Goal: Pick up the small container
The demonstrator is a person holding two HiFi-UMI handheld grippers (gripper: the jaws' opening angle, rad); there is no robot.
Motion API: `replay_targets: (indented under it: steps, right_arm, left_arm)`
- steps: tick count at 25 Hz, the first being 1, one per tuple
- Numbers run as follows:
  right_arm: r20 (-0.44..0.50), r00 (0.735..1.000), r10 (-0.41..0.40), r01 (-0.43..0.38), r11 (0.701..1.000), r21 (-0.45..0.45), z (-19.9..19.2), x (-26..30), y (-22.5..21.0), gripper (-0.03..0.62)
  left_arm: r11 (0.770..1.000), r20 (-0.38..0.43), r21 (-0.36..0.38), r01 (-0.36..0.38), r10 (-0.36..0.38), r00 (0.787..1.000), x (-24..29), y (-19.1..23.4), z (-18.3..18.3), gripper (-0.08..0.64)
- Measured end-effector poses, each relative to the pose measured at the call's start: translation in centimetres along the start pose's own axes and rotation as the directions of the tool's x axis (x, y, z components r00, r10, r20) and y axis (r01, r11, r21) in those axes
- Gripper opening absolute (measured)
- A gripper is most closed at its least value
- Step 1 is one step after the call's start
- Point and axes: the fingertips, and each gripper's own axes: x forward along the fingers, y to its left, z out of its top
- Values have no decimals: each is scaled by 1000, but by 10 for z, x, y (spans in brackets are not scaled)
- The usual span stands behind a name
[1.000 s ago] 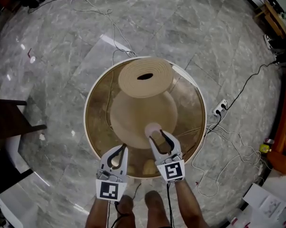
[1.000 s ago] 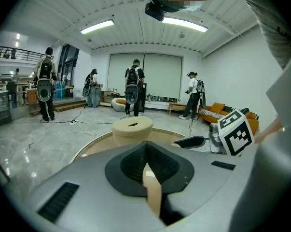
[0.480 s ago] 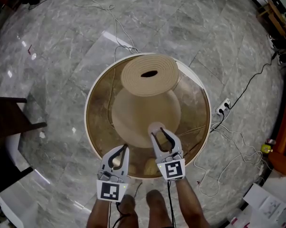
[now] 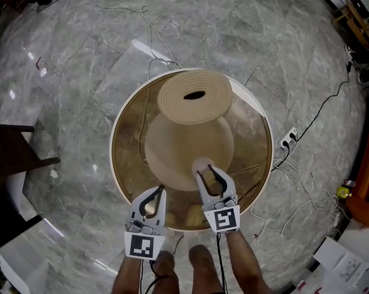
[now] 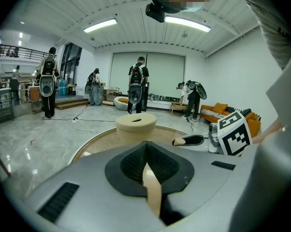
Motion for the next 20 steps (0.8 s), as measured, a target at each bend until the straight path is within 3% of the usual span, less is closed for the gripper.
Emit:
replay_targets:
  steps: [9, 20]
  right_arm:
    - [-8, 1000, 27, -27, 1000, -9, 19, -13, 9, 137]
    - [54, 997, 53, -51, 998, -36, 126, -72, 22, 137]
  left_arm:
    - [1000, 14, 4, -9, 9, 1000, -14, 2, 19, 15]
    - [998, 107, 69, -2, -6, 994, -67, -21, 117, 15]
